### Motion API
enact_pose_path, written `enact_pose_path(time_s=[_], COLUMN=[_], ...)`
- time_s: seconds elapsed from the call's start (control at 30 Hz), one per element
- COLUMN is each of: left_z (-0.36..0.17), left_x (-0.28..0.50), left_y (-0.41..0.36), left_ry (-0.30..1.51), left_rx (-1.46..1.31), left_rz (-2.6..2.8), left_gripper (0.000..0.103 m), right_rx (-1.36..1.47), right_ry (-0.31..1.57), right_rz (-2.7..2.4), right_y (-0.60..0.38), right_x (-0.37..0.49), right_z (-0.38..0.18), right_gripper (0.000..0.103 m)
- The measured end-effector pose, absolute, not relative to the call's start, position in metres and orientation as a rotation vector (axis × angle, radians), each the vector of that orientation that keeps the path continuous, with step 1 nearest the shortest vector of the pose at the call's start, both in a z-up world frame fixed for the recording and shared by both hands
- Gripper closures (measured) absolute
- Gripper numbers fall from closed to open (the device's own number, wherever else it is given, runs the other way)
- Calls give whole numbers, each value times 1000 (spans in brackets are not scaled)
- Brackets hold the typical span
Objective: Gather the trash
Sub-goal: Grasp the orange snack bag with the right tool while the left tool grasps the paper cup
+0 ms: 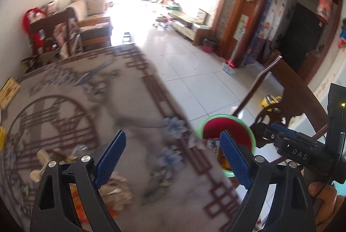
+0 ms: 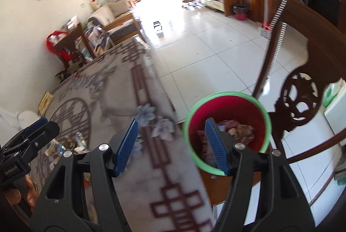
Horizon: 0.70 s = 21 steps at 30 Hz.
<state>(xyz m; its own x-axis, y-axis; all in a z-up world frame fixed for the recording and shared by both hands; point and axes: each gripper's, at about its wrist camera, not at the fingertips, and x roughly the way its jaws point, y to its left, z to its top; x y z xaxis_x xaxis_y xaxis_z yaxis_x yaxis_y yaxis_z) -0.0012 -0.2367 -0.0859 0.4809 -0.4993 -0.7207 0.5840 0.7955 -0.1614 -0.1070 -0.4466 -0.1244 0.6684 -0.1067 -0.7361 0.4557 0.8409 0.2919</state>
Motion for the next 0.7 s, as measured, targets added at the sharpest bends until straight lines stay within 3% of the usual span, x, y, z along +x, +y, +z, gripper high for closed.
enact_pose_path(time_s=[0.4, 0.6, 0.7], left_z=[-119, -142, -147], left_x=[37, 45, 45], left_y=[-28, 34, 42], left_ry=[894, 929, 933], left_rx=[-43, -61, -46], left_rz=[-259, -187, -208], left_gripper=[18, 18, 18], right_rx=[362, 384, 372], right_ry=[927, 1046, 1101], right_rz=[23, 161, 180], right_y=[-290, -221, -195], right_x=[-16, 8, 19], right_z=[-140, -170, -185], right_gripper=[37, 38, 45])
